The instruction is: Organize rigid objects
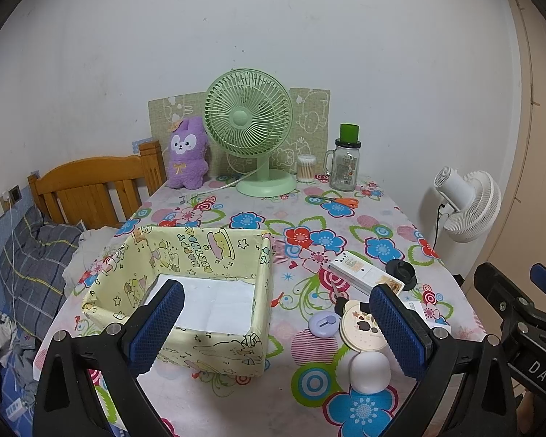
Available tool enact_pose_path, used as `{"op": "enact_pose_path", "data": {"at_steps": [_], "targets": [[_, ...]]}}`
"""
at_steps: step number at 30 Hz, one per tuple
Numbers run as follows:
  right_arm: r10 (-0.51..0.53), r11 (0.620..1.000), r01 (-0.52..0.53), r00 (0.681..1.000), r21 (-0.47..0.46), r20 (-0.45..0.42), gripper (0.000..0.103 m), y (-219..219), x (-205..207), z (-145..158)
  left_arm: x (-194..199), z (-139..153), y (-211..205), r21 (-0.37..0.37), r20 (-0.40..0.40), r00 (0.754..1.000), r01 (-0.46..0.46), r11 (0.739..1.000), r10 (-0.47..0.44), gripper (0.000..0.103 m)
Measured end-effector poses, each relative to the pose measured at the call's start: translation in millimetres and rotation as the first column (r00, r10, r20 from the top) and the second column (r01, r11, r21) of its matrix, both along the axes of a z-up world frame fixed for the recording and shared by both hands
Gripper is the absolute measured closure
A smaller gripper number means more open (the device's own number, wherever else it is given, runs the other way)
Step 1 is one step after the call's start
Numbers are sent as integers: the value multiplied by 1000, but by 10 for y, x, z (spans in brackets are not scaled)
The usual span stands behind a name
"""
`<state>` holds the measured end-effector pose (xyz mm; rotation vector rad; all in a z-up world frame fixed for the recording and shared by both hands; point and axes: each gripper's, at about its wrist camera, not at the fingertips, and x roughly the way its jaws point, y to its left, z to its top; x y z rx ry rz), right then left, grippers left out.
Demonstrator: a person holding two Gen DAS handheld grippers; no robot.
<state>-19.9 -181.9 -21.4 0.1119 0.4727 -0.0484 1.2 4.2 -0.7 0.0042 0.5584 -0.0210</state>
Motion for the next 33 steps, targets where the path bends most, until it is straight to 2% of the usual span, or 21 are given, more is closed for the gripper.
{"op": "enact_pose_path", "data": {"at_steps": [18,27,33], "targets": [[13,1000,-13,1000,21,-12,0,-56,58,-75,104,-126,-104,-12,-44,999,17,1000,-18,0],[1,999,1,999,52,-36,0,-167,117,-206,129,-290,-261,-27,-78,996,49,998,-51,0],[-9,999,12,998,50,-65,0,-241,192,-317,188,-411,-441,5,-111,990,86,996,-85,0]]}}
